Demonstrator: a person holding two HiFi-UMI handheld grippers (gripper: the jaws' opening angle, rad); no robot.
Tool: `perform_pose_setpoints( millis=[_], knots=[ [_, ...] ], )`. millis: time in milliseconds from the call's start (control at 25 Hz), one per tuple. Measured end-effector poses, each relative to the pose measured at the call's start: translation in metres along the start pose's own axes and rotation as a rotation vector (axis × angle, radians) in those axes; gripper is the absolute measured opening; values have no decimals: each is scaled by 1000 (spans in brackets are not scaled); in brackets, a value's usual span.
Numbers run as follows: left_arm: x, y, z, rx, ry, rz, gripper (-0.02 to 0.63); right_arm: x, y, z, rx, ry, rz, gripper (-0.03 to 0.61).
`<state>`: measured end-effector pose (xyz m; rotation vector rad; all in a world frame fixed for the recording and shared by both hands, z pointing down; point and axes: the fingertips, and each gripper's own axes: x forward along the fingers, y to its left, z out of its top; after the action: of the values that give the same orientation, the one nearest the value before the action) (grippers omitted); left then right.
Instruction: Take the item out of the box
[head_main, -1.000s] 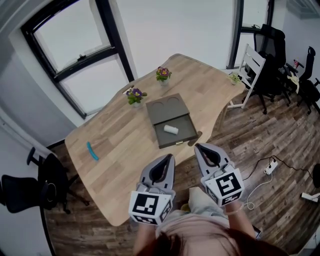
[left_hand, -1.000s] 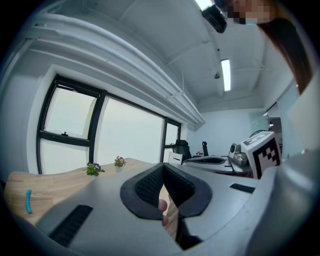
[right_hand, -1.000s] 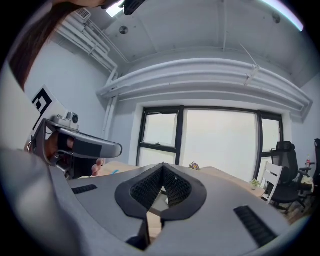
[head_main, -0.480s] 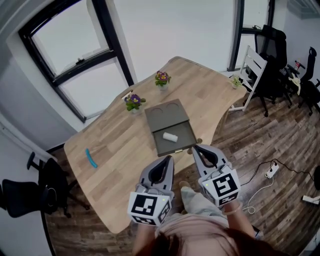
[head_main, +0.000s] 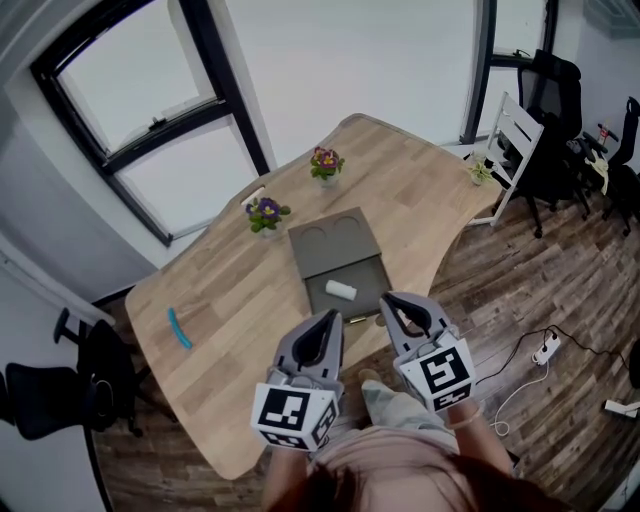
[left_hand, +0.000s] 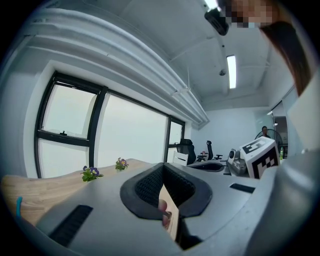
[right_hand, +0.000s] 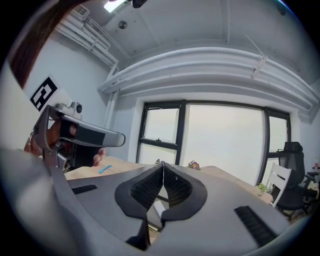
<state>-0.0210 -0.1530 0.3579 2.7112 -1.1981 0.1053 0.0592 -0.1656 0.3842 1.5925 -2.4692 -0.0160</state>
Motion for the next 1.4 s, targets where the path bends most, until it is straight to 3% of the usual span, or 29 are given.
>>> perform_pose_setpoints(
  millis=[800,960,1400],
  knots=[
    [62,62,-16,-59,40,82,-2,101,-12,-51,-70,161,224,6],
    [69,73,-20,-70,51,101,-2,120,-9,-63,-97,196,277,50],
    [81,97,-29,-96,70,147,-2,159,8,-124,-187,334,422,91]
  ],
)
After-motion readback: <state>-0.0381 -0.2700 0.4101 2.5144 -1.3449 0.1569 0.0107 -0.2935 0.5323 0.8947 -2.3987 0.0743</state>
